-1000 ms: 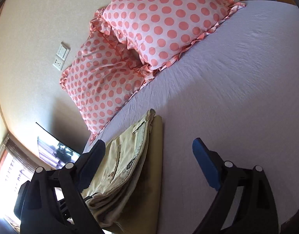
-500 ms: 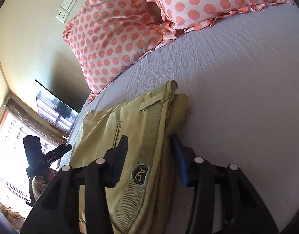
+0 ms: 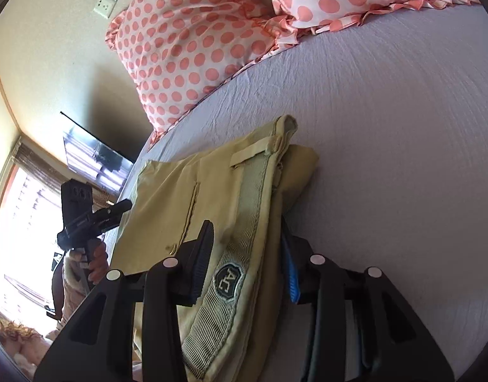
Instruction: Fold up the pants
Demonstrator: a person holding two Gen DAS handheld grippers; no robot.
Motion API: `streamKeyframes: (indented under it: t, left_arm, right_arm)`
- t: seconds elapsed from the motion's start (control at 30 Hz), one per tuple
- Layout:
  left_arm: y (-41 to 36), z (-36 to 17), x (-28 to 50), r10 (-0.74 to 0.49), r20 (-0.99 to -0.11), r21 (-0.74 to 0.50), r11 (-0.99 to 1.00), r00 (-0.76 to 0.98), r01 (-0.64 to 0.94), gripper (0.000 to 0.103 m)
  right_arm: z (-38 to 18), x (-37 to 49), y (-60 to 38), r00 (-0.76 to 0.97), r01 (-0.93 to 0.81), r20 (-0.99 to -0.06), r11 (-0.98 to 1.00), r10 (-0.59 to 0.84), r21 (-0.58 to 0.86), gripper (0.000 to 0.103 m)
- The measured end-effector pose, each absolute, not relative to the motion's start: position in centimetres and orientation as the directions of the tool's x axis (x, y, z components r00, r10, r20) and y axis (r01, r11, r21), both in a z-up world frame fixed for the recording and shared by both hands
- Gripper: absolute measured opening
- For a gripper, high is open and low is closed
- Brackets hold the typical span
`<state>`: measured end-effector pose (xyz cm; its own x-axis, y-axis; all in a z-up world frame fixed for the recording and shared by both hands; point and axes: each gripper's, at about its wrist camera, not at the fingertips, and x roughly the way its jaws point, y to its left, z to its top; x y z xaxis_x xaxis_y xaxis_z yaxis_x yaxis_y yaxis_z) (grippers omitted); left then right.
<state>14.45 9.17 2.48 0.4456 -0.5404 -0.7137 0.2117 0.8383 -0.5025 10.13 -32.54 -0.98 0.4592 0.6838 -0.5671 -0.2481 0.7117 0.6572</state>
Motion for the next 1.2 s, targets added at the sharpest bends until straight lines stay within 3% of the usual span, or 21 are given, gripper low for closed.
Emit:
streamKeyframes:
  t: [0.07, 0.1, 0.17, 0.3, 0.5, 0.67, 0.77, 0.87, 0.97, 1.0, 1.07, 1.13, 1.2]
  left_arm:
    - [8.8, 2.5, 14.3, -0.518, -0.726, -0.476, 0.853, 0.452, 0.213, 0.063]
    - [8.7, 2.6, 14.1, -0.495, -0.734, -0.452, 0.867, 0.465, 0.209, 0.052]
    - [8.6, 3.0, 13.8, -0.483, -0.733, -0.436, 0.874, 0.479, 0.215, 0.011]
    - [8.2, 5.2, 13.7, -0.474, -0.71, -0.406, 0.88, 0.521, 0.247, 0.004]
    - [5.4, 8.4, 17.7, -0.371, -0.7, -0.265, 0.928, 0.609, 0.261, 0.004]
    - [3.1, 8.7, 24.9, -0.243, -0.677, -0.155, 0.97, 0.694, 0.188, 0.006]
    - [2.1, 6.2, 28.9, -0.113, -0.737, -0.058, 0.993, 0.667, 0.104, 0.011]
    - [3.5, 5.6, 28.2, -0.104, -0.738, -0.069, 0.995, 0.667, 0.078, 0.022]
    - [4.6, 7.1, 25.2, -0.075, -0.687, -0.031, 0.997, 0.723, 0.074, 0.026]
    - [4.8, 7.7, 24.1, -0.113, -0.673, -0.062, 0.993, 0.731, 0.097, 0.027]
    - [4.5, 8.4, 22.3, -0.227, -0.656, -0.146, 0.974, 0.72, 0.174, 0.04]
    - [3.1, 8.1, 21.4, -0.293, -0.669, -0.18, 0.955, 0.683, 0.234, 0.048]
    - [1.3, 6.4, 21.8, -0.291, -0.72, -0.171, 0.954, 0.63, 0.246, 0.049]
  right_arm:
    - [-1.3, 9.9, -31.7, 0.435, -0.271, -0.565, 0.701, 0.701, 0.66, 0.025]
    - [-1.4, 9.7, -31.6, 0.437, -0.275, -0.552, 0.69, 0.71, 0.67, 0.021]
    - [-1.0, 9.7, -31.7, 0.448, -0.29, -0.52, 0.669, 0.727, 0.685, 0.016]
    - [1.6, 10.4, -31.5, 0.488, -0.336, -0.476, 0.66, 0.732, 0.671, 0.011]
    - [5.7, 15.3, -31.2, 0.561, -0.377, -0.454, 0.702, 0.692, 0.604, 0.009]
    - [7.1, 20.9, -32.1, 0.667, -0.304, -0.468, 0.785, 0.581, 0.54, 0.009]
    - [4.6, 23.9, -32.4, 0.674, -0.186, -0.555, 0.84, 0.487, 0.51, 0.013]
    - [2.2, 24.4, -33.5, 0.626, -0.053, -0.682, 0.894, 0.377, 0.446, 0.027]
    - [3.6, 21.9, -35.4, 0.7, -0.045, -0.62, 0.888, 0.355, 0.458, 0.035]
    - [4.2, 21.1, -35.5, 0.708, -0.084, -0.585, 0.869, 0.396, 0.488, 0.042]
    - [5.1, 20.2, -34.7, 0.696, -0.148, -0.55, 0.842, 0.462, 0.519, 0.056]
    - [5.0, 20.3, -33.2, 0.66, -0.184, -0.563, 0.834, 0.497, 0.521, 0.07]
    - [3.7, 21.1, -32.0, 0.616, -0.165, -0.62, 0.849, 0.486, 0.503, 0.082]
